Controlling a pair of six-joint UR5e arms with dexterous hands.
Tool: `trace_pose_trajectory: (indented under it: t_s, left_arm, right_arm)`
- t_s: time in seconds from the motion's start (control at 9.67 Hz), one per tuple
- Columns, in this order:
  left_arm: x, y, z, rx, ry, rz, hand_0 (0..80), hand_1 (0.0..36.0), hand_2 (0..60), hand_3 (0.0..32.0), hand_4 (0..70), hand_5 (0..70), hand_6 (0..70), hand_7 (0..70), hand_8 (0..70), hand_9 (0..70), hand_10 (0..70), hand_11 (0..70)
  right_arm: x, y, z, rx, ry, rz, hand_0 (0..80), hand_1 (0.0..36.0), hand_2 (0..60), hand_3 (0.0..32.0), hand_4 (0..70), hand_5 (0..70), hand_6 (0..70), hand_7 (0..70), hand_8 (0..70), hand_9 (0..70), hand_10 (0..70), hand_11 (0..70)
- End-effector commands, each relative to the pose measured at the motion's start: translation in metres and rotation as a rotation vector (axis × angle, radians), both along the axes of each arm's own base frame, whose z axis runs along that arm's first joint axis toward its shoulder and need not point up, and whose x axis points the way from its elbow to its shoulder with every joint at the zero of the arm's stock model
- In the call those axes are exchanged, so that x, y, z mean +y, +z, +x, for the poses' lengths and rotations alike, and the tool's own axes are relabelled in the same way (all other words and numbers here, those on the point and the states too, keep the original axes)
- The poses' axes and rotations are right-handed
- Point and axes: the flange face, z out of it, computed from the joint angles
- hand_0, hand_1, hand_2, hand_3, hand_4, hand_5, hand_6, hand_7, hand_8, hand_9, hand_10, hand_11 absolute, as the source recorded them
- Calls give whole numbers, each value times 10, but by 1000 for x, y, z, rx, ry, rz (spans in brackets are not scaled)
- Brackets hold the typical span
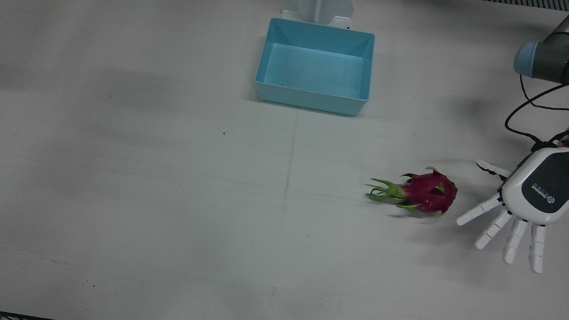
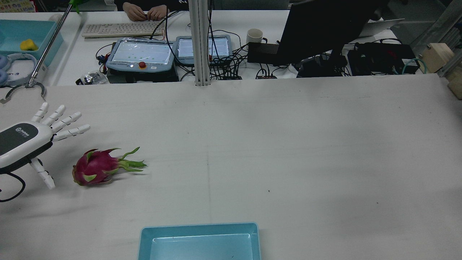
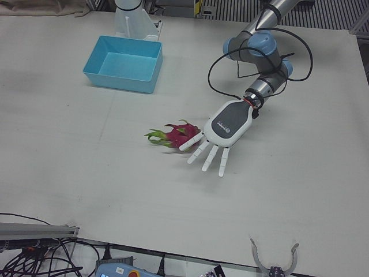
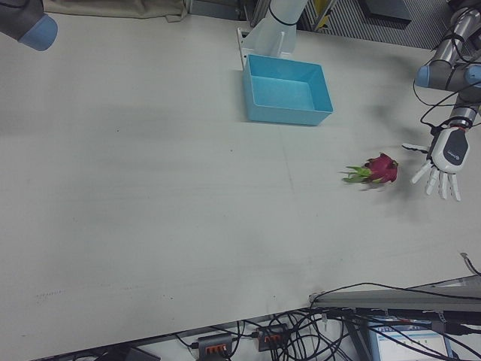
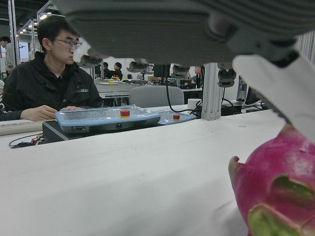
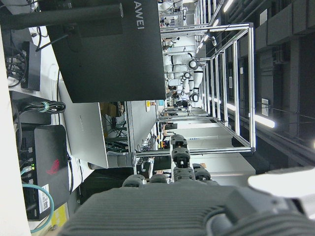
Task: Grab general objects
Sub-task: 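Move the left hand toward the pink dragon fruit, fingers open, then close the left hand's fingers around the dragon fruit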
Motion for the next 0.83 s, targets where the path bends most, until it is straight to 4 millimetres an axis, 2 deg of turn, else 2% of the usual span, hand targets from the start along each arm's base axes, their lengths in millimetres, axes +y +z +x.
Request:
trace_pose_trajectory:
  t_s: [0.0, 0.21, 0.62, 0.72]
  left_arm:
    - [8, -9, 69, -9, 28, -3, 494, 162, 1, 320, 0, 26, 0, 49, 0, 0, 0, 0]
    - [10, -12, 88, -12, 42, -7, 487, 154, 0, 320, 0, 24, 0, 44, 0, 0, 0, 0]
    - [4, 4, 95, -36, 41, -25, 480, 139, 0, 320, 0, 26, 0, 33, 0, 0, 0, 0]
    - [3, 3, 96, -37, 41, -25, 478, 136, 0, 256, 0, 72, 0, 31, 0, 0, 0, 0]
  right_arm:
    - [0, 0, 0, 0, 0, 0, 0, 0, 0, 0, 0, 0, 0, 0, 0, 0, 0, 0]
    - [0, 0, 0, 0, 0, 0, 0, 0, 0, 0, 0, 0, 0, 0, 0, 0, 0, 0]
    - [0, 0, 0, 0, 1, 0, 0, 0, 0, 0, 0, 0, 0, 0, 0, 0, 0, 0]
    - [0, 0, 0, 0, 0, 0, 0, 0, 0, 0, 0, 0, 0, 0, 0, 0, 0, 0]
